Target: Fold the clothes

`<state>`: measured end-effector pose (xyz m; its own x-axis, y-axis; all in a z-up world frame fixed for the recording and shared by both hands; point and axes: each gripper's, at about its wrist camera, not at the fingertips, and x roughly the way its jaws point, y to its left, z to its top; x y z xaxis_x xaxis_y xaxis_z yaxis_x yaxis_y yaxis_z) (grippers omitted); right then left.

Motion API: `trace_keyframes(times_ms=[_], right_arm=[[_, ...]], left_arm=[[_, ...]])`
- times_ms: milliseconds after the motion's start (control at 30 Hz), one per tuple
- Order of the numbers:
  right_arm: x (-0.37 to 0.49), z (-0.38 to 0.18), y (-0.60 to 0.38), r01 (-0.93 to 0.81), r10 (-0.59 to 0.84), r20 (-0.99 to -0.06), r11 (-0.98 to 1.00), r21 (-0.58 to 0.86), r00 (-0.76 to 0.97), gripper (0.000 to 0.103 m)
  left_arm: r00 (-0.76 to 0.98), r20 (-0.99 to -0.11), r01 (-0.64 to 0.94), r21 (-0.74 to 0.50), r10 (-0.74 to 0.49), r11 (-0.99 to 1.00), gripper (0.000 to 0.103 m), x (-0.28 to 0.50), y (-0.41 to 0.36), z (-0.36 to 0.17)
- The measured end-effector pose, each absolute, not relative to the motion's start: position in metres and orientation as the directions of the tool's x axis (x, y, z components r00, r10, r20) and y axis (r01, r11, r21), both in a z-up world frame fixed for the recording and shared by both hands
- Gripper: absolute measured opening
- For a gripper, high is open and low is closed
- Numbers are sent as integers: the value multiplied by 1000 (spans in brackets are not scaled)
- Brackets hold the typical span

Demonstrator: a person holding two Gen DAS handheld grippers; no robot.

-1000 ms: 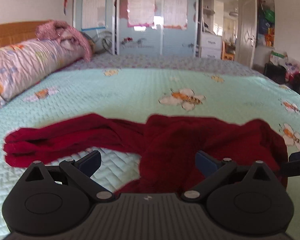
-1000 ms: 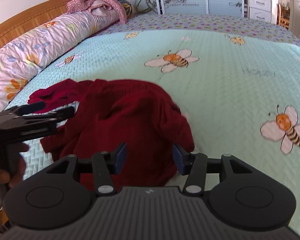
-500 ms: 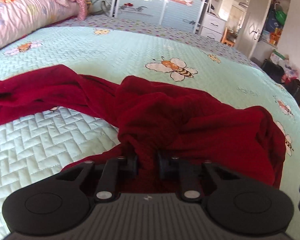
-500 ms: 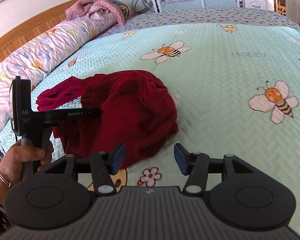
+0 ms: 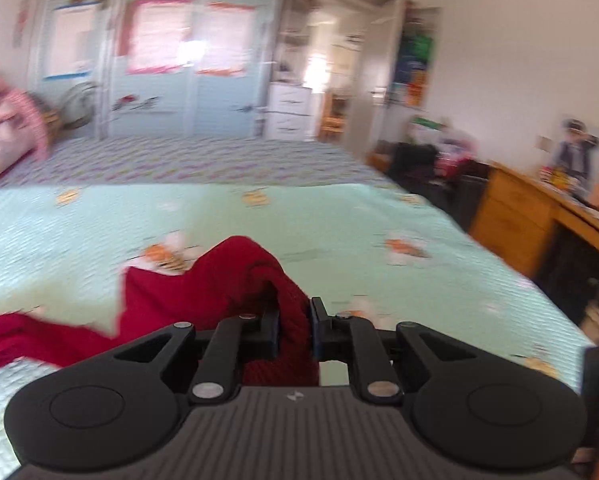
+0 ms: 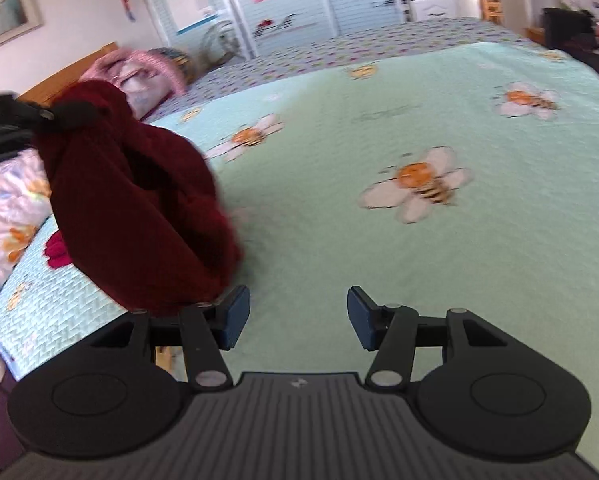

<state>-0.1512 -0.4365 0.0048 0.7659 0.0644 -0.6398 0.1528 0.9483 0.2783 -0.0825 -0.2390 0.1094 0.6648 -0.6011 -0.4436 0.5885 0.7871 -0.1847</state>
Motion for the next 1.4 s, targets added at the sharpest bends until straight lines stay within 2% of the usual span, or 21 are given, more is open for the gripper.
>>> trace_keyframes(times_ms=[67, 133, 200, 333, 500, 567, 600, 633, 700, 767, 833, 967, 1167, 1400], right_arm=[[-158, 15, -449, 207, 1, -642, 946, 248, 766, 56], [-165, 27, -460, 248, -41, -627, 937, 245, 778, 58], [-170, 39, -467, 279, -83, -612, 932, 232, 786, 69], [-179, 53, -468, 291, -138, -580, 939, 180, 803, 72], [-180, 54, -462, 250, -109, -582, 953, 168, 806, 80], [-178, 54, -458, 237, -98, -591, 958, 163, 801, 80], [-177, 54, -457, 233, -93, -596, 959, 162, 798, 80], [-176, 55, -455, 228, -89, -600, 961, 159, 795, 80], [-176, 56, -452, 217, -81, -608, 964, 154, 790, 80], [-174, 57, -448, 206, -74, -617, 968, 145, 784, 80], [-171, 55, -442, 194, -71, -628, 972, 130, 775, 81], [-153, 42, -426, 141, -10, -668, 980, 142, 744, 85], [-123, -2, -406, 105, 157, -749, 951, 290, 644, 85], [-100, -48, -368, 79, 143, -795, 969, 233, 589, 84]], left_arm=[[592, -426, 652, -246, -684, 717, 0, -102, -259, 112], [521, -415, 701, -291, -746, 651, 0, -121, -279, 112], [535, -441, 706, -236, -721, 668, 0, -136, -298, 109], [554, -515, 650, -224, -655, 726, 0, -141, -307, 93], [630, -594, 541, -126, -500, 832, 2, -142, -292, 80], [645, -622, 509, -85, -444, 857, 7, -140, -285, 79], [649, -635, 491, -70, -418, 868, 16, -137, -283, 79], [653, -649, 472, -56, -391, 880, 30, -135, -281, 78], [662, -665, 439, -31, -346, 898, 42, -132, -277, 76], [667, -679, 413, -6, -307, 911, 44, -128, -275, 76], [671, -694, 382, 22, -261, 924, 51, -125, -273, 74], [685, -711, 288, 69, -156, 955, 55, -118, -261, 73], [672, -734, 195, 47, -98, 980, 59, -110, -237, 78], [664, -746, 128, 48, -50, 991, 60, -102, -216, 80]])
